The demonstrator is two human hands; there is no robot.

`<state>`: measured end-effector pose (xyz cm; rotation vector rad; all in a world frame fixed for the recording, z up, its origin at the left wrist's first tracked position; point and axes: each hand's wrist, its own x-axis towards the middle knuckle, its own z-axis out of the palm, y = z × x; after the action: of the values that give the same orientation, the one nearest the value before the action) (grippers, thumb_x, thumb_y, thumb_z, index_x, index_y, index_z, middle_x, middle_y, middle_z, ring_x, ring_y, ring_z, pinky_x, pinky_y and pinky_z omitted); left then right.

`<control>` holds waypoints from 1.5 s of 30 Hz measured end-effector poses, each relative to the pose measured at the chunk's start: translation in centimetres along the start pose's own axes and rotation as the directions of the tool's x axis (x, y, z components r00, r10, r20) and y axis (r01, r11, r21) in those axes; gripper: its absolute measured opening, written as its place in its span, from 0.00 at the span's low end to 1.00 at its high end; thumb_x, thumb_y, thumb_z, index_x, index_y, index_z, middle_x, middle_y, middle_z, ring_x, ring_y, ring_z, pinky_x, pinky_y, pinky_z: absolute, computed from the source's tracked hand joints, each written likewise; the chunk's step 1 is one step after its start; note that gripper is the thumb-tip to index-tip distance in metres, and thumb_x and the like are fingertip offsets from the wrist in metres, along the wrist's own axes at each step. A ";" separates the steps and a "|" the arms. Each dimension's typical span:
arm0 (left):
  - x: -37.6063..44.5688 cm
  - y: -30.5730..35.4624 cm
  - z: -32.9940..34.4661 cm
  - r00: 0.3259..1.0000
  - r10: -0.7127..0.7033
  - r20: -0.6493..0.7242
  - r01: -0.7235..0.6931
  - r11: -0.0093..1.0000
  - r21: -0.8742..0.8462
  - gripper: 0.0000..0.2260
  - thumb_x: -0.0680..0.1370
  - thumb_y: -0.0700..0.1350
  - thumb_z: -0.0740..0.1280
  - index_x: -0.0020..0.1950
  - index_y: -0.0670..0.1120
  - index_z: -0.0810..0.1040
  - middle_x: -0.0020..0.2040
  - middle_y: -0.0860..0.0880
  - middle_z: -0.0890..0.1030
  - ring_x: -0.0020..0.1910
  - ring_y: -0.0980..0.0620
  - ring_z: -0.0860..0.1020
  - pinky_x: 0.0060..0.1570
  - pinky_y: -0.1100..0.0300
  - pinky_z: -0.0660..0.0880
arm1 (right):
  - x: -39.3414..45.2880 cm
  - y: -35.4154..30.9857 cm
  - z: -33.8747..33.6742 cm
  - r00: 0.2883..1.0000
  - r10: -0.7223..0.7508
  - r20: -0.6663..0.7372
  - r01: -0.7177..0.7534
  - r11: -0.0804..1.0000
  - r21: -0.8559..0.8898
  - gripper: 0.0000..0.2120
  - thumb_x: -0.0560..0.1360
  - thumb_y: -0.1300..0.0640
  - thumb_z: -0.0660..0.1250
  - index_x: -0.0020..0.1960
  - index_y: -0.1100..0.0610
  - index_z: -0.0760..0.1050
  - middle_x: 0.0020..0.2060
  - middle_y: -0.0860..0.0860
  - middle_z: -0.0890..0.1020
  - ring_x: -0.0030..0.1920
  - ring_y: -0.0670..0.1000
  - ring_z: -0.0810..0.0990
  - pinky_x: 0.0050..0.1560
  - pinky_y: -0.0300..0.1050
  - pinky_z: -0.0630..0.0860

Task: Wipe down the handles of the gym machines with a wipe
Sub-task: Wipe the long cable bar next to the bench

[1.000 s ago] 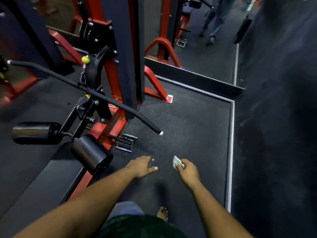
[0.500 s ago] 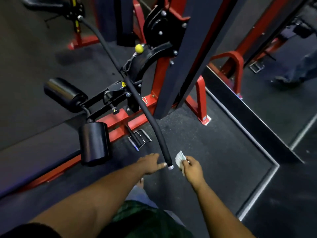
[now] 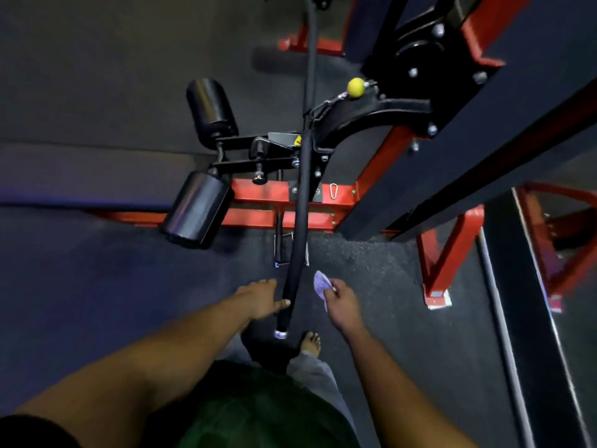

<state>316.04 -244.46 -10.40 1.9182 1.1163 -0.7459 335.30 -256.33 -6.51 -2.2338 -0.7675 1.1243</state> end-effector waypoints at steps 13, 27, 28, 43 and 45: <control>-0.2 3.8 1.8 0.978 -0.119 -0.174 0.088 0.980 -0.178 0.37 0.78 0.69 0.63 0.80 0.50 0.60 0.76 0.44 0.70 0.73 0.40 0.71 0.70 0.43 0.69 | 6.3 -3.0 -3.4 0.944 -0.267 0.192 0.307 0.926 -0.222 0.02 0.78 0.56 0.69 0.46 0.52 0.79 0.34 0.47 0.82 0.38 0.49 0.79 0.40 0.41 0.70; 5.1 8.2 -0.3 0.882 -0.385 -0.273 -0.045 0.507 -0.861 0.28 0.79 0.56 0.72 0.76 0.50 0.67 0.68 0.48 0.79 0.65 0.48 0.78 0.64 0.56 0.74 | 20.8 -12.5 -2.5 0.532 -0.711 0.460 0.846 0.425 -0.322 0.26 0.73 0.72 0.61 0.68 0.58 0.78 0.70 0.56 0.76 0.72 0.56 0.72 0.74 0.51 0.64; 5.3 8.8 -0.8 0.867 -0.417 -0.273 -0.034 0.496 -0.868 0.24 0.80 0.56 0.71 0.73 0.49 0.70 0.65 0.47 0.80 0.63 0.47 0.79 0.61 0.56 0.75 | 21.7 -12.8 -2.0 0.442 -0.679 0.586 0.896 0.302 -0.327 0.25 0.73 0.70 0.61 0.69 0.58 0.77 0.70 0.57 0.76 0.73 0.57 0.72 0.75 0.55 0.62; 3.2 11.4 -2.9 0.794 -0.500 -0.347 0.106 0.675 -0.731 0.17 0.82 0.68 0.57 0.53 0.54 0.67 0.42 0.52 0.76 0.40 0.51 0.76 0.38 0.55 0.70 | 31.3 -19.8 -3.9 0.264 -0.571 0.778 0.868 -0.211 -0.450 0.25 0.83 0.45 0.48 0.58 0.58 0.80 0.61 0.54 0.82 0.75 0.53 0.68 0.75 0.71 0.52; 2.9 11.3 -3.3 0.786 -0.501 -0.362 0.106 0.687 -0.719 0.18 0.82 0.67 0.58 0.54 0.52 0.69 0.41 0.53 0.75 0.39 0.50 0.76 0.38 0.55 0.69 | 29.0 -18.1 -3.3 0.257 -0.542 0.800 0.914 -0.131 -0.383 0.20 0.84 0.50 0.54 0.64 0.59 0.78 0.67 0.54 0.79 0.77 0.53 0.65 0.76 0.70 0.51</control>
<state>327.71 -243.91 -7.20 1.3111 1.8096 0.1015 347.85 -224.43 -8.38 -1.2991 -2.9337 0.4350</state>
